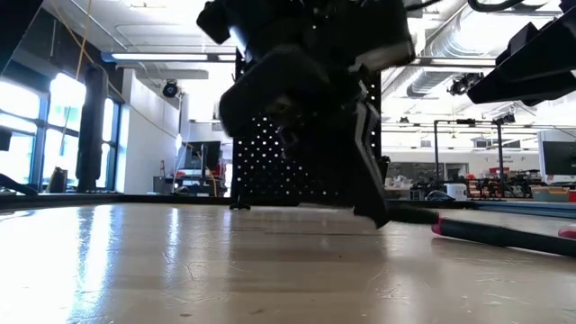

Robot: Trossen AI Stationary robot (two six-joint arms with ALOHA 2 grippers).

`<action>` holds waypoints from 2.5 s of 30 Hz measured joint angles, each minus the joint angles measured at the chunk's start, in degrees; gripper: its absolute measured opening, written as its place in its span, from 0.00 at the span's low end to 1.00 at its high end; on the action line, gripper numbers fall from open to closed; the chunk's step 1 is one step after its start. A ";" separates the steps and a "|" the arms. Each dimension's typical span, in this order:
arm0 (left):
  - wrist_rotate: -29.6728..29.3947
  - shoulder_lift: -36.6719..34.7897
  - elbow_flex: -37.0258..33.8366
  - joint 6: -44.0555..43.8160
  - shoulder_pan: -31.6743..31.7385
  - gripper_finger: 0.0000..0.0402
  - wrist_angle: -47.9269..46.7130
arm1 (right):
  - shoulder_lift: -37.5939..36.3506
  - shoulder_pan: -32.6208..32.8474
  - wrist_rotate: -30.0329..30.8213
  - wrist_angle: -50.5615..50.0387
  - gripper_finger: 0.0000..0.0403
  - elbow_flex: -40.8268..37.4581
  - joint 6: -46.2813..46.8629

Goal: Hang tools onto peg board
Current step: Put the black screwdriver into the bottom peg board bin

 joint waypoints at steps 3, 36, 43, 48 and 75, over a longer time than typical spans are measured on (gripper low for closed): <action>-0.31 -0.38 0.75 0.82 0.00 0.02 -0.01 | -0.47 0.02 0.59 -0.04 0.43 -0.01 -1.19; -15.78 -30.10 0.88 2.69 0.87 0.02 -17.04 | -21.97 7.67 14.29 -0.82 0.43 -0.01 -25.81; -19.62 -35.66 0.88 0.24 0.87 0.02 -22.24 | -24.79 9.47 16.59 -1.58 0.43 -0.01 -29.37; -21.10 -38.67 -1.69 -1.36 0.81 0.02 -23.56 | -28.25 9.66 16.56 -4.33 0.43 -0.01 -30.69; -14.48 -52.80 -48.54 -0.30 1.25 0.02 48.23 | -40.50 -0.76 0.13 -2.13 0.43 -0.01 -51.10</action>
